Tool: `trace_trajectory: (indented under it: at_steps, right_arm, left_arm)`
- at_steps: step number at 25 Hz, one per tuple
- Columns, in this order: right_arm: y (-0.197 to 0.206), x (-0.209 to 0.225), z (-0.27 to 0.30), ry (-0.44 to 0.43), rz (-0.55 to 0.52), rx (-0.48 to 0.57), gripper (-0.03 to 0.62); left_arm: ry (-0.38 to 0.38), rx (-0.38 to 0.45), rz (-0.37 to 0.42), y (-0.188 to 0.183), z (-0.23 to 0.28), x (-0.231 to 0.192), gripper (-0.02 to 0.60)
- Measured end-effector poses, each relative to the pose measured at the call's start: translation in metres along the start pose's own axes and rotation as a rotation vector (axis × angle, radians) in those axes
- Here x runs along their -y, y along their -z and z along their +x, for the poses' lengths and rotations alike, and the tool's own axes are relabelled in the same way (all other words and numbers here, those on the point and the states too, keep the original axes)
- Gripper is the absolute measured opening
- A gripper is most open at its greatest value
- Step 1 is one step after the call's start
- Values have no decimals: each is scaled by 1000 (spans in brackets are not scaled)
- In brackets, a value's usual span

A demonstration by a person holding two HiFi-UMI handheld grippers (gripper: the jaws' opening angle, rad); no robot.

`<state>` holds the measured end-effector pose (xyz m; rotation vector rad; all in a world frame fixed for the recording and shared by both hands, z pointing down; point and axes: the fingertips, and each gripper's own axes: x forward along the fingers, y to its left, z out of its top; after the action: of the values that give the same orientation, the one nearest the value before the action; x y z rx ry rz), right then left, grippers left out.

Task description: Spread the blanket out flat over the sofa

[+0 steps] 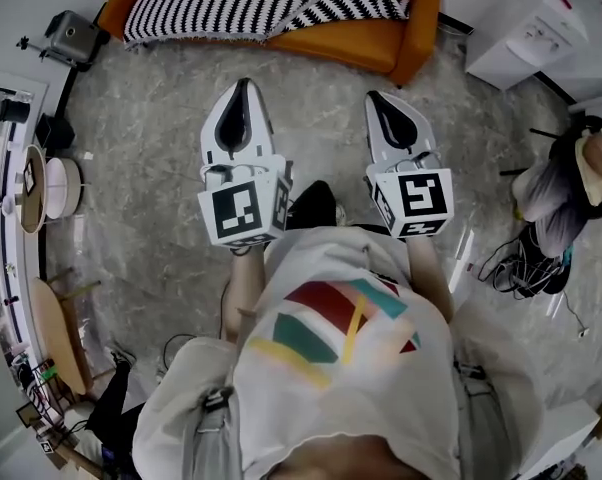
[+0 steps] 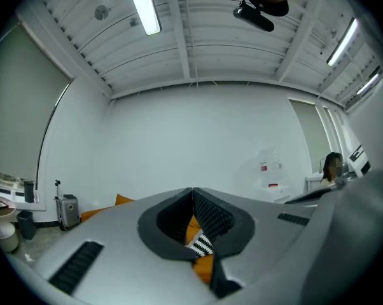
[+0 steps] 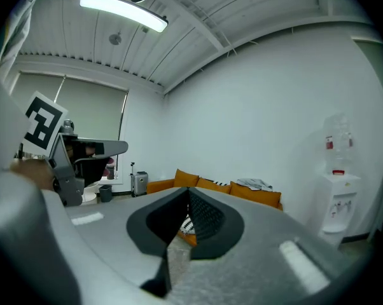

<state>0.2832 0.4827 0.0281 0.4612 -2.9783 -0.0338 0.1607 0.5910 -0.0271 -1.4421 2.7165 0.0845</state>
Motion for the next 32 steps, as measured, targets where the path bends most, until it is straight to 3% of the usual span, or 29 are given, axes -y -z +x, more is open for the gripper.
trace_trajectory:
  at_steps: [5,8,18,25,32]
  right_arm:
    - [-2,5,-1,-9,-3,6,5]
    - [-5,18,3,-1,6,7,5]
    - [3,59,39,54,17,15,5]
    - [6,103,106,95,12,-5,5]
    - [-20,176,218,146,31,-14,5]
  left_arm:
    - [-27,1,-33,0,11,-5,17]
    - [-29,5,-14,-1,24,-4,17]
    - [1,19,-33,12,81,-5,17]
    - [7,14,-71,31,167,-25,17]
    - [93,-1,-55,33,302,-23,17]
